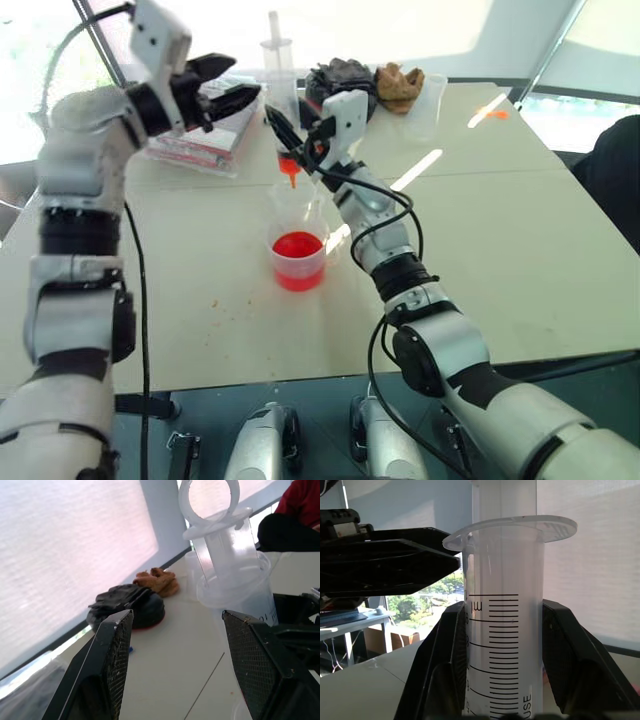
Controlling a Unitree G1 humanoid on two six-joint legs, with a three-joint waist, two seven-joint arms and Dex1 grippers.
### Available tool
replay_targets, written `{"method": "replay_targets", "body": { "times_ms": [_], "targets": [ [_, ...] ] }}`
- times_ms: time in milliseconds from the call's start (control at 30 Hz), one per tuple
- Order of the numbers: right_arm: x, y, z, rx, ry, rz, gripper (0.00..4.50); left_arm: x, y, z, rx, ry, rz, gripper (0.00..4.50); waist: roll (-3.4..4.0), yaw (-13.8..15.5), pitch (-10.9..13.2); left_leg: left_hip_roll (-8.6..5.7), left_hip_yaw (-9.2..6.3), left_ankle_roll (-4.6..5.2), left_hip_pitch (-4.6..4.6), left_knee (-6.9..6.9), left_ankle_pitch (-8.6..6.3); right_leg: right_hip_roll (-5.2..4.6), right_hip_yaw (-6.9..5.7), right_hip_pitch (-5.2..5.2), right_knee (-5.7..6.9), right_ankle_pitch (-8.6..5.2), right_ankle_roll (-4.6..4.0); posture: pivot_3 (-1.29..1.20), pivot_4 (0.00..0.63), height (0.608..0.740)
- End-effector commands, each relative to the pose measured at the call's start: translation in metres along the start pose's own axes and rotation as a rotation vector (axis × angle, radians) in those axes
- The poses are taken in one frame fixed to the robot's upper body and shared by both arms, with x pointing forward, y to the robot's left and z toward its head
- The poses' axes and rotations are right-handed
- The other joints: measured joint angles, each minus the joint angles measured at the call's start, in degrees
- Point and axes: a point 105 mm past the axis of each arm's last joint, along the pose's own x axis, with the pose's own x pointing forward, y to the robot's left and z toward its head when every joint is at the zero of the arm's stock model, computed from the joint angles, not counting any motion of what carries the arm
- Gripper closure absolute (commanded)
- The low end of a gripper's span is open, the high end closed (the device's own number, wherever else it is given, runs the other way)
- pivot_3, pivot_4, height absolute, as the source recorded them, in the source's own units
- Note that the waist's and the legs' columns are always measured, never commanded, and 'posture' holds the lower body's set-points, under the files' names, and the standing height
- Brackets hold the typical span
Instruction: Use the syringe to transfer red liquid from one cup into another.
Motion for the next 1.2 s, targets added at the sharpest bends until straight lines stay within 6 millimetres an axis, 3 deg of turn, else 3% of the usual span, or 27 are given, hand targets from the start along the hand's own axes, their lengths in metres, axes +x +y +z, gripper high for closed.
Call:
{"method": "replay_targets", "body": {
  "times_ms": [33, 233, 700, 900, 1200],
  "targets": [
    [0.008, 0.007, 0.015, -0.025, -0.062, 0.026, 3.00, 0.013, 0.004, 0.020, 0.073, -0.060, -0.021, 1.52, 0.00, -0.03, 0.00, 0.01, 0.03, 0.00, -0.01, 0.00, 0.00, 0.02, 0.00, 0.00, -0.01, 0.00, 0.00, 0.00, 0.150, 0.740],
    [0.005, 0.010, 0.006, -0.026, -0.041, 0.029, 3.00, 0.021, 0.009, 0.033, 0.102, -0.087, -0.051, 1.52, -0.01, -0.06, 0.01, 0.05, 0.01, 0.01, -0.01, 0.01, 0.01, 0.05, 0.00, 0.00, -0.01, 0.00, 0.01, 0.00, 0.150, 0.740],
    [0.004, 0.014, 0.001, -0.006, -0.034, 0.031, 3.00, -0.011, 0.019, 0.050, 0.194, -0.012, -0.154, 1.52, -0.02, 0.15, 0.02, 0.06, -0.05, 0.05, -0.05, 0.04, -0.01, 0.06, 0.01, 0.01, -0.01, 0.00, 0.01, 0.00, 0.150, 0.740],
    [0.003, 0.015, -0.003, -0.007, -0.019, 0.037, 3.00, -0.006, 0.024, 0.072, 0.213, -0.074, -0.121, 1.52, -0.03, 0.06, 0.03, 0.06, -0.05, 0.05, -0.04, 0.04, -0.01, 0.06, 0.01, 0.00, -0.01, 0.00, 0.01, 0.00, 0.150, 0.740],
    [-0.001, 0.016, -0.008, -0.005, -0.007, 0.036, 3.00, -0.001, 0.024, 0.078, 0.237, -0.082, -0.129, 1.52, -0.03, 0.01, 0.03, 0.07, -0.04, 0.06, -0.04, 0.04, -0.01, 0.07, 0.01, -0.01, -0.01, 0.00, 0.01, 0.00, 0.150, 0.740]
  ]
}}
